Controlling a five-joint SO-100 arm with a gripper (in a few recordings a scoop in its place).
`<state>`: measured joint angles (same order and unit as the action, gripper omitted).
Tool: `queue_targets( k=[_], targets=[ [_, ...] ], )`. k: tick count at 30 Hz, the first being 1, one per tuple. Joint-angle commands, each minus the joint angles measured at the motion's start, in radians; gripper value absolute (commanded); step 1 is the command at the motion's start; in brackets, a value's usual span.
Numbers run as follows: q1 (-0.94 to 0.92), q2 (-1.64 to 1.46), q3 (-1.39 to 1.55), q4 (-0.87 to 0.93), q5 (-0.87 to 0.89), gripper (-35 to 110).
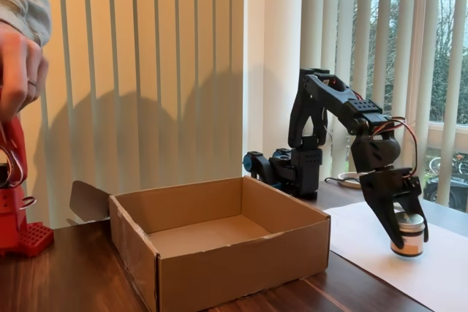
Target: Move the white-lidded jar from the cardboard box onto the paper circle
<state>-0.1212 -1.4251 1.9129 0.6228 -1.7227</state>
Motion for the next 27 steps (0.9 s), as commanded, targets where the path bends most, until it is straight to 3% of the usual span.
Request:
queue_targets(
  k=[1,27],
  targets=[
    [-0.026,-0.009,-0.130,-0.025,-0.015,5],
    [-0.058,0.041,-0.118,-0.055,-0.072,5]
  ],
)
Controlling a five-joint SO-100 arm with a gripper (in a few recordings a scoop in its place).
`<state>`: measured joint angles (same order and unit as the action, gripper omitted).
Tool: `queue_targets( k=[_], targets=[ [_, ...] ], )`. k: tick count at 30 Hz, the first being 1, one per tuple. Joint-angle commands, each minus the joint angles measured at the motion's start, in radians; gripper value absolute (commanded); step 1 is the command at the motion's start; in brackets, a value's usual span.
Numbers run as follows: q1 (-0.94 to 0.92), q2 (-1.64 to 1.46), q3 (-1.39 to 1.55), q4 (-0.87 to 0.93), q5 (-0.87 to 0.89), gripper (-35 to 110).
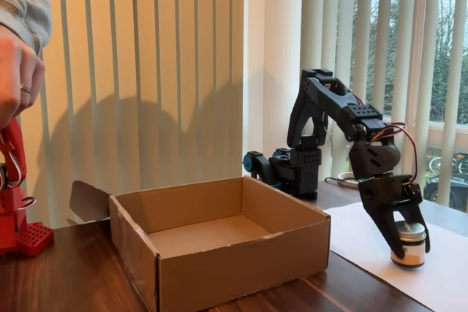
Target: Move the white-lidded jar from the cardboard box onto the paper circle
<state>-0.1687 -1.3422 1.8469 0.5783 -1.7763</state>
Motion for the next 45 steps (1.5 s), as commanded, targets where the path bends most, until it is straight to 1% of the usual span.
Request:
queue_targets(
  k=[1,22,26,28,37,45],
  targets=[
    [-0.011,-0.040,-0.051,-0.014,-0.020,5],
    [0.008,-0.032,-0.040,-0.020,-0.011,6],
    [0.006,-0.034,-0.044,-0.032,-0.011,19],
    [0.005,-0.034,-0.043,-0.041,-0.012,23],
    [0.005,-0.057,-0.003,-0.057,-0.028,23],
    [0.005,-0.075,0.035,-0.069,-0.040,18]
  ],
)
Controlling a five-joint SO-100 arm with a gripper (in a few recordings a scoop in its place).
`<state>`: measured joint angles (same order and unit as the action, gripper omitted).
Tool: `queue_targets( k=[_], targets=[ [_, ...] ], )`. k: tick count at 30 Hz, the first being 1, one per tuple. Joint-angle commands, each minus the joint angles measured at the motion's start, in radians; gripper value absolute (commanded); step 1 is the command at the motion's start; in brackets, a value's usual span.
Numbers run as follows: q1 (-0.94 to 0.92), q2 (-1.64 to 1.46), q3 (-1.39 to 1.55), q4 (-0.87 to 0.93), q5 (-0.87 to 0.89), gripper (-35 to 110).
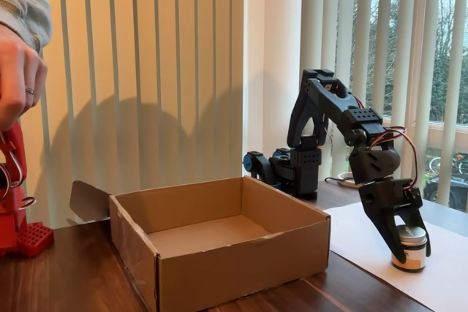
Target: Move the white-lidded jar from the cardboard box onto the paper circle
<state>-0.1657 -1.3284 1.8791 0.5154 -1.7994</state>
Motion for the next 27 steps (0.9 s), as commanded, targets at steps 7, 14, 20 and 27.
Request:
queue_targets(
  k=[7,14,20,27],
  targets=[
    [0.003,-0.098,0.026,-0.038,-0.023,25],
    [0.008,-0.124,0.051,-0.083,-0.011,31],
    [0.011,-0.170,0.095,-0.132,-0.009,40],
    [0.011,-0.258,0.156,-0.166,-0.012,43]
  ],
)
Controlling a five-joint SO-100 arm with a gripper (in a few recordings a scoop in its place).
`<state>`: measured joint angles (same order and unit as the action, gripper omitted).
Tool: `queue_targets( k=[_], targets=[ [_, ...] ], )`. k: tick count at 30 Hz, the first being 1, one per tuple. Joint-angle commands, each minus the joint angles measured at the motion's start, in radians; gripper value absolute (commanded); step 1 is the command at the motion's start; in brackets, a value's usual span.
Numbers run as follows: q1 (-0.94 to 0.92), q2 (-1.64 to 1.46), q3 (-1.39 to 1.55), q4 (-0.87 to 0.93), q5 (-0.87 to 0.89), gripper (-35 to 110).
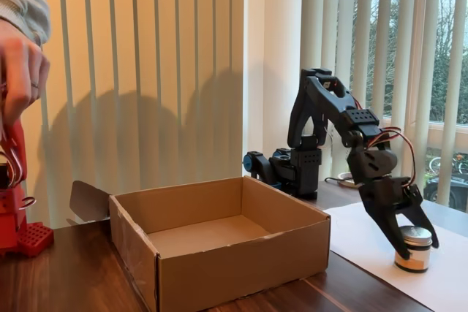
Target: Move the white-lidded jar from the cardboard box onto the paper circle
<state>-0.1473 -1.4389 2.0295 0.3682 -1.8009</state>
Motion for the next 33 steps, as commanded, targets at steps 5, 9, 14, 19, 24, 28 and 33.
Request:
queue_targets(
  k=[5,9,14,19,24,28,33],
  targets=[
    [-0.009,-0.249,0.040,-0.021,-0.009,43],
    [-0.020,-0.373,0.075,-0.040,0.008,43],
    [-0.025,-0.588,0.144,-0.117,0.222,41],
    [-0.025,-0.870,0.342,-0.103,0.571,38],
    [0.025,-1.181,0.575,-0.005,0.946,38],
    [0.080,-1.402,0.721,0.129,1.253,37],
    [0.127,-1.594,0.827,0.327,1.539,34]
  ],
)
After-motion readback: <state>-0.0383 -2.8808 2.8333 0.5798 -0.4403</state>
